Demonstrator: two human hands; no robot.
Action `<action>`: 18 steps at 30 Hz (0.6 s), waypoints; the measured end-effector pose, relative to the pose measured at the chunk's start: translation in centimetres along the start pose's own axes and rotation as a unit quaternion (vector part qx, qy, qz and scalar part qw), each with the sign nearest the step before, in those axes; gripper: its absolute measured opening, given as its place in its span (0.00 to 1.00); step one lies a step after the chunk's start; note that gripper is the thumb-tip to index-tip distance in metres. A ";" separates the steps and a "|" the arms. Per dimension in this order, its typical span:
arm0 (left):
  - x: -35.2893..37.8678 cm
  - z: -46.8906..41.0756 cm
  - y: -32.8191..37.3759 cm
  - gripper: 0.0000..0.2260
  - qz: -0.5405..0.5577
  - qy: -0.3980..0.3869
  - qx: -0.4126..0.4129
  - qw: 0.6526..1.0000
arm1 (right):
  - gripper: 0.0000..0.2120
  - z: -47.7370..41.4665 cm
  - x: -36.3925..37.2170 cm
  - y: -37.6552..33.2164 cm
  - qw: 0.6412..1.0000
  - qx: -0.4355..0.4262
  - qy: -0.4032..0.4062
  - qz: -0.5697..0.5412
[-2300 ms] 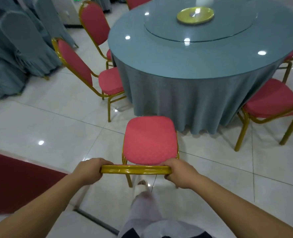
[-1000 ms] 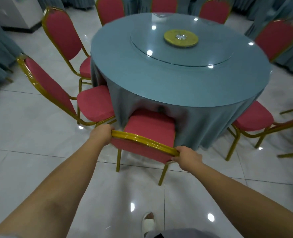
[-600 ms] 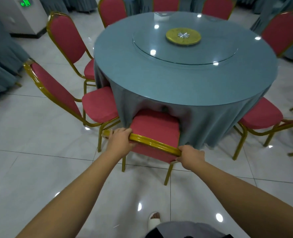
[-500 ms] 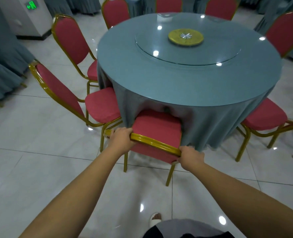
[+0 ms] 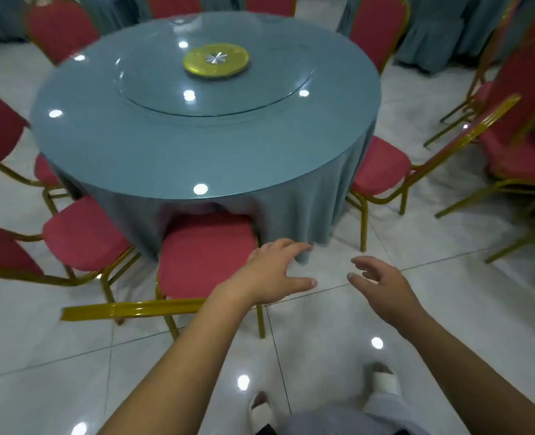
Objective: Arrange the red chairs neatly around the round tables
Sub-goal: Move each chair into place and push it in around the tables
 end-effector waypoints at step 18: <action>9.2 -31.4 25.7 0.33 0.177 -0.028 -0.045 0.983 | 0.16 -12.6 -36.4 19.2 0.957 0.091 0.147 -0.234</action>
Point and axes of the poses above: each hand's wrist, its own z-axis away from the middle knuckle, its own x-axis out of the palm, y = z × x, the point moved 8 cm from there along -z, towards the middle knuckle, and after that the axes turned 4 degrees about -z, right-handed, at the moved point
